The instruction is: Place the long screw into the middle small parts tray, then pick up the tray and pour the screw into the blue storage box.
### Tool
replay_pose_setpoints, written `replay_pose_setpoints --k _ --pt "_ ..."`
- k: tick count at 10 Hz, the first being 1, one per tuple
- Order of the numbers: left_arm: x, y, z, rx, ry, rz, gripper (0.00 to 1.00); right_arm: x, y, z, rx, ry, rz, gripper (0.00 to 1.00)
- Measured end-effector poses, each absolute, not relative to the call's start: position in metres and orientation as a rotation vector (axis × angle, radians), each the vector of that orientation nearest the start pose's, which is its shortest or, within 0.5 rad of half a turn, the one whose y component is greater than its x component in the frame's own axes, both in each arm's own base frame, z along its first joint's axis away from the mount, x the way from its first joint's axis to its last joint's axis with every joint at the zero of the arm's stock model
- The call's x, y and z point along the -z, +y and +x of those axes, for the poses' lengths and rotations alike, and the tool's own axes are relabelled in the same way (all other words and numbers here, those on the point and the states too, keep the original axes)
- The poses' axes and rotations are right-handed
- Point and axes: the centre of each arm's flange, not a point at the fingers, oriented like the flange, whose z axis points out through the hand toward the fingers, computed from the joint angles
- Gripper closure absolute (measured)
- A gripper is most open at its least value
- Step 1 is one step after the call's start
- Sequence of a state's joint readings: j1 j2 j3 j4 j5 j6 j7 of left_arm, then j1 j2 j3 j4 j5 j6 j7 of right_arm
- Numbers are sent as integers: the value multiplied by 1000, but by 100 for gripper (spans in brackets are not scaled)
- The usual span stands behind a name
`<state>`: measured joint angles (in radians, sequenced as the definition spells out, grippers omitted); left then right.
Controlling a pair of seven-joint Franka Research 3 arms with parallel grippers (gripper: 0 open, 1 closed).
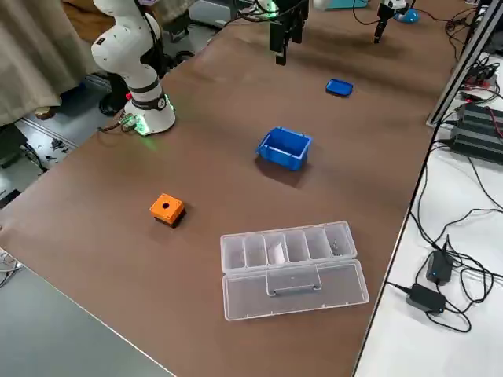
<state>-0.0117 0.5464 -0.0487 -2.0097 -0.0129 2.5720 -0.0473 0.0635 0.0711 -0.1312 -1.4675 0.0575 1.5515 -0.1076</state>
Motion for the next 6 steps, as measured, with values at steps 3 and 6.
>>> replay_pose_setpoints --k 3,6 --pt "-178 -36 604 17 -8 -3175 56 -632 -30 574 24 -65 -3094 0" --pt "-178 -35 605 30 -11 -3174 69 -632 -30 574 24 -65 -3093 0"
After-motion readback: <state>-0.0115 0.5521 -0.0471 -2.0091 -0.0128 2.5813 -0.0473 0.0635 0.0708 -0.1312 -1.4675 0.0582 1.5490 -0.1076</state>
